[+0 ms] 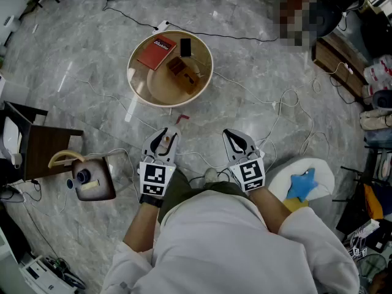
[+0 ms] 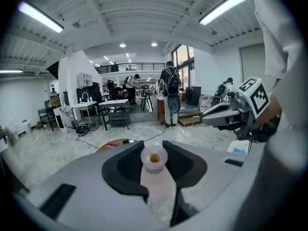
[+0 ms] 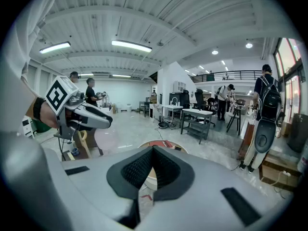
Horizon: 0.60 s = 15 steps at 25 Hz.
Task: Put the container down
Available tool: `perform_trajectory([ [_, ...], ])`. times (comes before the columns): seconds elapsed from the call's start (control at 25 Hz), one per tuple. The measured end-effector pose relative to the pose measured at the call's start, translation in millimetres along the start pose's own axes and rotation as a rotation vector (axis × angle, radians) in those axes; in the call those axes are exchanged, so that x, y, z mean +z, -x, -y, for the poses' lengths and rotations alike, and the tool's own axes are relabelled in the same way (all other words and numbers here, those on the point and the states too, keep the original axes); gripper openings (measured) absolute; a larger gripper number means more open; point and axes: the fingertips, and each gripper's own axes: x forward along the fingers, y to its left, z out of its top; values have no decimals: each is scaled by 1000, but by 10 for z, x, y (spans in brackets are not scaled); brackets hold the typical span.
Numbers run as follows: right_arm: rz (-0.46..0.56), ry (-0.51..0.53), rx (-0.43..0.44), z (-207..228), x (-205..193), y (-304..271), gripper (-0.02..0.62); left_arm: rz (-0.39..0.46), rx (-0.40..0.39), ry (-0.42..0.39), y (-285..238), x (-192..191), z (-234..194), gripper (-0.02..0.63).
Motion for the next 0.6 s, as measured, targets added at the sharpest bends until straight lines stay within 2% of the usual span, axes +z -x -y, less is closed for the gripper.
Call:
perform_trajectory([
  [0.6,-39,-38,-6,-60,-3,-293,22,-32,-28,22,-88,-125,-290,126],
])
